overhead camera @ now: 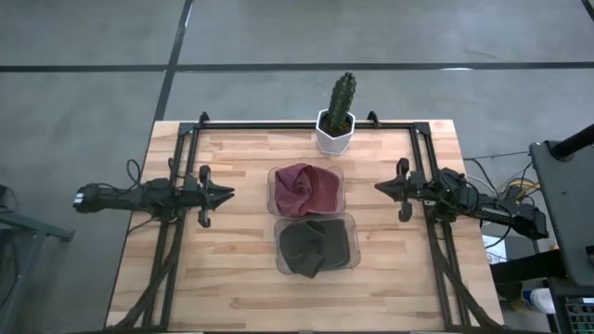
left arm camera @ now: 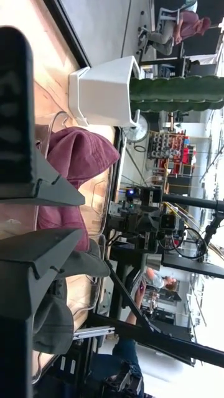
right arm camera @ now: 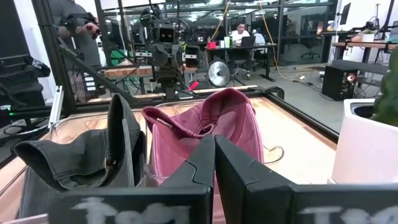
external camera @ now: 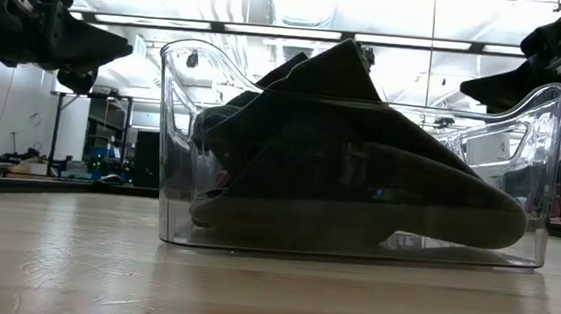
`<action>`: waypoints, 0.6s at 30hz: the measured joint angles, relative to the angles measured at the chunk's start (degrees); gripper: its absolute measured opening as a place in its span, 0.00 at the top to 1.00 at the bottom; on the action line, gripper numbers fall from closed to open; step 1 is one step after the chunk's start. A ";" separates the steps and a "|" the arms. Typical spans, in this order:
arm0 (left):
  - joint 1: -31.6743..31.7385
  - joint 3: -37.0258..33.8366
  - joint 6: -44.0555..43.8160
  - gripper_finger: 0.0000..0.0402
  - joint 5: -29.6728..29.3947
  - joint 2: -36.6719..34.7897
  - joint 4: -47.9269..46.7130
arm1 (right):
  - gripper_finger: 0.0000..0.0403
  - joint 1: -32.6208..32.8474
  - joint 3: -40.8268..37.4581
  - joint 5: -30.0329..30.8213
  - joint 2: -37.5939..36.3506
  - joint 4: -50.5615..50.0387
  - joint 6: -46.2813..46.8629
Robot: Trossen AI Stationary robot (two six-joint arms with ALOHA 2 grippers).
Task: Pick & Place hat
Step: Return to Home Position
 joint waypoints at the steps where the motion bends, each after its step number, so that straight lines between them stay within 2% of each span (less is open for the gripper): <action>1: 0.00 0.00 -0.02 0.86 0.00 0.00 0.00 | 0.98 0.00 0.00 0.00 0.00 0.00 -0.01; 18: 0.00 -0.04 -1.32 0.86 0.00 0.00 -0.14 | 0.98 0.00 0.00 -0.15 0.00 -0.02 0.17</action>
